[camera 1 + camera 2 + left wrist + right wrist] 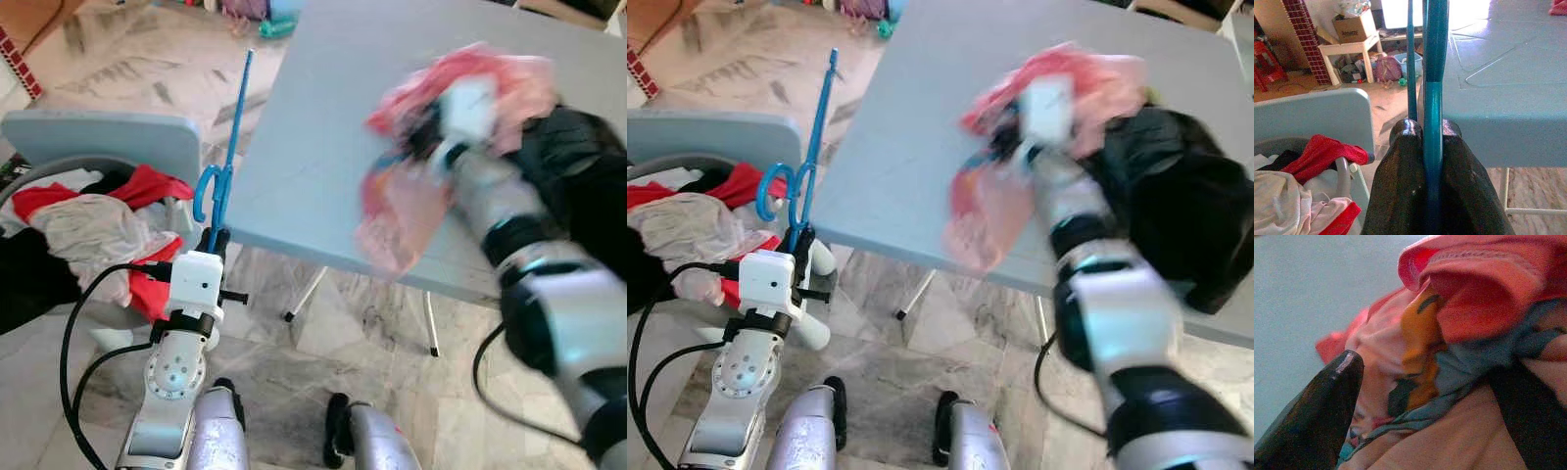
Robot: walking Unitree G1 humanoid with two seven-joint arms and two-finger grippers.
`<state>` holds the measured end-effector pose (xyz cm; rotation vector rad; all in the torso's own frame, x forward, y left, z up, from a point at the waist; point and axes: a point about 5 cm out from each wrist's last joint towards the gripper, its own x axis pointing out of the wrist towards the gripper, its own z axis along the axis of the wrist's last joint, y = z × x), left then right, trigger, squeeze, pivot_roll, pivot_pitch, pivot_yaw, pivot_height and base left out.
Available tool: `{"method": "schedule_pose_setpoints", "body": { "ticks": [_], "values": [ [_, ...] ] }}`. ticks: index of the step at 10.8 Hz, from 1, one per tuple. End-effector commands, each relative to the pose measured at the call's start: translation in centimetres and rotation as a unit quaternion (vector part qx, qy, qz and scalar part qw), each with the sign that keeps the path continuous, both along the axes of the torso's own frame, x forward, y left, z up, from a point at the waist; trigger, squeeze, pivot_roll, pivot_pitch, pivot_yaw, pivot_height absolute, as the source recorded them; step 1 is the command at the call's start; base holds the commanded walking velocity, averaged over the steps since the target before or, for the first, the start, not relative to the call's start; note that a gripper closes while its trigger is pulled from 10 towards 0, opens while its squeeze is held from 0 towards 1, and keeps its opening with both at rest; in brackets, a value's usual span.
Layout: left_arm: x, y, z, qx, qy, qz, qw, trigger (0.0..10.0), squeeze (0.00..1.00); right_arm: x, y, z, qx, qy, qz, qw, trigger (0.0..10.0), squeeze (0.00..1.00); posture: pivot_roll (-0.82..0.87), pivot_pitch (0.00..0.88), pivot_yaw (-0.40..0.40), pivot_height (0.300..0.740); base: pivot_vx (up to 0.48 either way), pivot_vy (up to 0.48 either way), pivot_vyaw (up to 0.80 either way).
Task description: Hang hanger
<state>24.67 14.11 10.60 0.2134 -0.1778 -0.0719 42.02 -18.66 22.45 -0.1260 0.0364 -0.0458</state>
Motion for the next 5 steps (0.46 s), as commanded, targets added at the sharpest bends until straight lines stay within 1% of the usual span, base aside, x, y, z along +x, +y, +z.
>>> {"method": "schedule_pose_setpoints", "body": {
  "ticks": [1,2,3,4,5],
  "values": [
    [-0.2,-0.2,0.1,0.003,-0.001,0.002,1.000,10.0,0.00,0.0,-1.9,2.1,0.000,-0.041,-0.052,0.998,10.0,1.00,0.19,0.226,-0.138,0.740,0.000,0.000,0.00],
    [-0.2,-0.1,0.1,0.002,0.000,0.001,1.000,10.0,0.00,0.1,-2.0,3.3,0.016,-0.066,-0.048,0.997,10.0,1.00,0.19,0.224,-0.136,0.740,0.000,0.000,0.00],
    [0.0,-0.2,0.2,0.003,-0.001,-0.002,1.000,10.0,0.00,0.3,-0.9,3.6,0.030,-0.073,0.002,0.997,10.0,1.00,0.18,0.219,-0.130,0.740,0.000,0.000,0.00],
    [0.1,-0.3,0.1,0.005,-0.001,-0.004,1.000,10.0,0.00,0.3,0.3,3.4,0.023,-0.075,0.067,0.995,10.0,1.00,0.17,0.212,-0.128,0.740,0.000,0.000,0.00],
    [0.2,-0.2,0.0,0.008,0.001,-0.010,1.000,10.0,0.00,-0.2,1.3,2.8,0.010,-0.087,0.159,0.983,10.0,0.58,0.16,0.204,-0.127,0.740,0.000,0.000,0.00]
  ]
}}
